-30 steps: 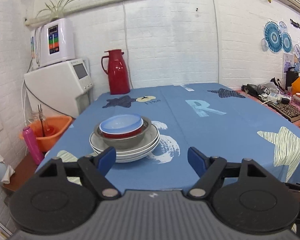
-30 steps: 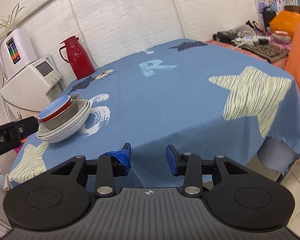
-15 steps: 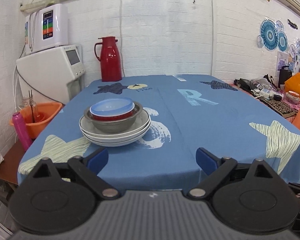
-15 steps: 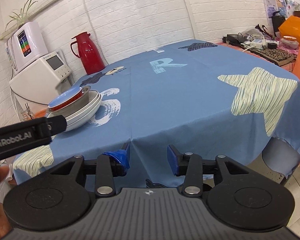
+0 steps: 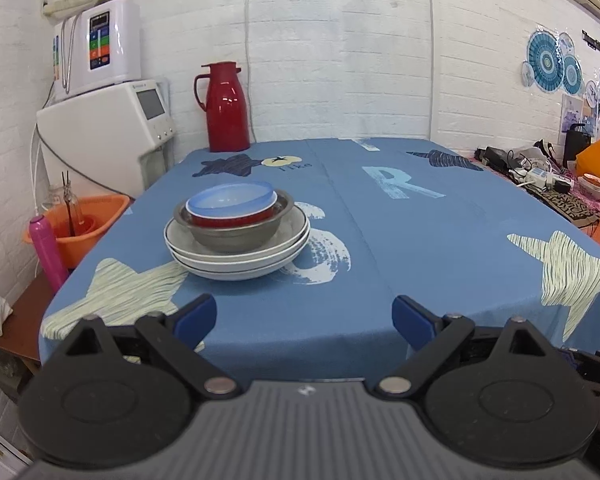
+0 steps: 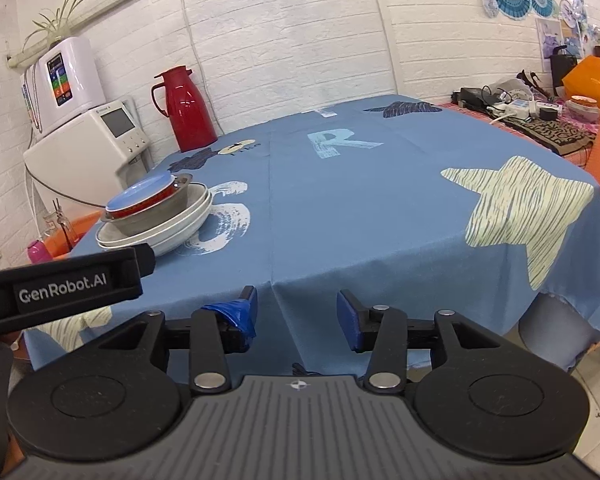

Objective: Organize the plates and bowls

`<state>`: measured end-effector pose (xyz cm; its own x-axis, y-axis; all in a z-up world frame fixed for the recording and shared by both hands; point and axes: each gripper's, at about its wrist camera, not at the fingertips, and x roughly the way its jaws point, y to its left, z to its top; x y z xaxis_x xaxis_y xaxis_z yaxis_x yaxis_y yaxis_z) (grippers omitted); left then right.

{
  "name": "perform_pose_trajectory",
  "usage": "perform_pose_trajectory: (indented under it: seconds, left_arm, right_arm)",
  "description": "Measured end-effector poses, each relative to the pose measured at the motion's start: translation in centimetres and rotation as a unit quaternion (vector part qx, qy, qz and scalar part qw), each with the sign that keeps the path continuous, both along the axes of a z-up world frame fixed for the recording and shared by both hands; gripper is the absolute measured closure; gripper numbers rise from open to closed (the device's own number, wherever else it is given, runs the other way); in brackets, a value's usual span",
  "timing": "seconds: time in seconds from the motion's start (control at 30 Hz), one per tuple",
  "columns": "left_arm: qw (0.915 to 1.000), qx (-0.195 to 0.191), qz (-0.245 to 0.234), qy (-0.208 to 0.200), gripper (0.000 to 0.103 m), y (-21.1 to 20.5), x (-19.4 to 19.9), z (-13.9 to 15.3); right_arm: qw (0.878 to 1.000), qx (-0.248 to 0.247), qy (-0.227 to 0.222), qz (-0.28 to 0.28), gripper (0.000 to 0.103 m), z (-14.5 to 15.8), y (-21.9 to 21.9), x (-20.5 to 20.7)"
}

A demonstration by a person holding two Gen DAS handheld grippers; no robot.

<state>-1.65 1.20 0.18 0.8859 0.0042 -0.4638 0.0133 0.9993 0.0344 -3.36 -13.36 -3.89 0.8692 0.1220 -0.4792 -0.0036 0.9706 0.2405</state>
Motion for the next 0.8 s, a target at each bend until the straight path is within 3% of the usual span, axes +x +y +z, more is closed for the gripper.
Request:
perform_pose_trajectory:
  seconds: [0.6,0.8]
  left_arm:
    - [0.9997,0.017,-0.015,0.009,0.009,-1.1,-0.3,-0.6]
    - [0.9996,0.005,-0.011,-0.025,0.009,-0.6,-1.0,-0.2]
  right_arm:
    - [1.000,0.012,0.013,-0.018,0.070,-0.9,-0.7,0.5]
    - [1.000,0.014,0.015,-0.016,0.069,-1.1,-0.7,0.6]
